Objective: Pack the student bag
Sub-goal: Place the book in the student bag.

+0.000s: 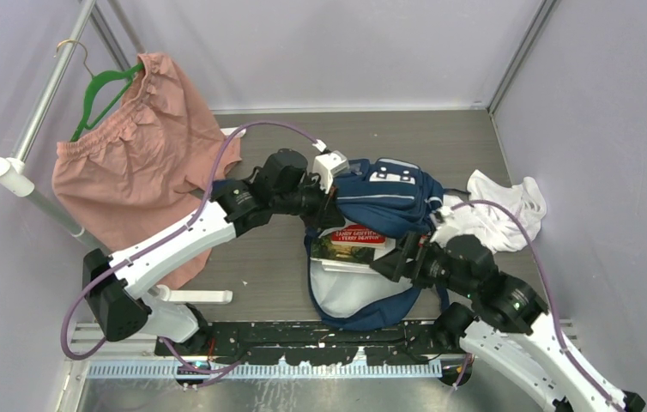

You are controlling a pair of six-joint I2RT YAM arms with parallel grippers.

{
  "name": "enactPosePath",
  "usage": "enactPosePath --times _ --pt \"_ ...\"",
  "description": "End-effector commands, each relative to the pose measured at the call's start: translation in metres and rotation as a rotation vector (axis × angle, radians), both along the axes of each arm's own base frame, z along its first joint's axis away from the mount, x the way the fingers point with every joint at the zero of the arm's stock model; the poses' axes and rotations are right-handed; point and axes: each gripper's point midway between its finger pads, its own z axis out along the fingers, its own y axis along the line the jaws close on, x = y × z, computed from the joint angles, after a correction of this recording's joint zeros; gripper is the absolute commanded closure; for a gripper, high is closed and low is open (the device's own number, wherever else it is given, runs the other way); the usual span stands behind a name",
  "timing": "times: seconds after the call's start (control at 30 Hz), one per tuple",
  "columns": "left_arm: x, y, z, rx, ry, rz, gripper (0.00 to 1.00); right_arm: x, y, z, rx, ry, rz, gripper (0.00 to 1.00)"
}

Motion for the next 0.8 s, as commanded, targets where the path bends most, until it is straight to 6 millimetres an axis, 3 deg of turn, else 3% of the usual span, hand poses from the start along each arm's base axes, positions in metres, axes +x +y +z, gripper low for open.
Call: enactPosePath --times 0.0,0.07,0.17,0.2,0.23,0.27,0.3,0.4,0.57,0.67,0.77 --pt "0.010 0.017 0.019 -0.035 -0.079 0.063 1.00 -0.055 0.047 0.043 0.106 -0.013 0.492 0.02" --pt "-0.009 0.018 0.016 -0.052 -0.045 -0.006 1.00 -0.054 0.032 0.060 0.046 -0.098 0.460 0.00" --pt "-0.048 0.018 -0.001 -0.045 0.023 -0.127 0.99 -0.048 0.010 0.101 0.013 -0.280 0.384 0.00" --pt "-0.063 0.018 -0.011 -0.027 0.044 -0.169 0.89 -0.045 0.005 0.112 0.008 -0.327 0.357 0.00" --pt "-0.075 0.018 -0.022 -0.002 0.057 -0.195 0.68 -0.038 0.000 0.121 -0.004 -0.361 0.313 0.00" --pt "-0.086 0.020 -0.033 0.025 0.066 -0.209 0.54 -0.031 -0.005 0.127 -0.018 -0.379 0.265 0.00" --pt "-0.094 0.023 -0.044 0.061 0.073 -0.213 0.45 -0.023 -0.009 0.129 -0.037 -0.391 0.222 0.00" --pt "-0.098 0.041 -0.054 0.127 0.051 -0.150 0.34 0.001 -0.012 0.122 -0.092 -0.370 0.130 0.00" --pt "-0.088 0.078 -0.023 0.059 -0.059 0.025 0.28 0.037 -0.006 0.091 -0.174 -0.267 0.013 0.00" --pt "-0.074 0.102 -0.002 0.002 -0.128 0.181 0.27 0.049 0.004 0.075 -0.182 -0.224 0.003 0.00" --pt "-0.058 0.126 0.001 0.019 -0.145 0.346 0.31 0.055 0.014 0.060 -0.193 -0.185 0.023 0.03"
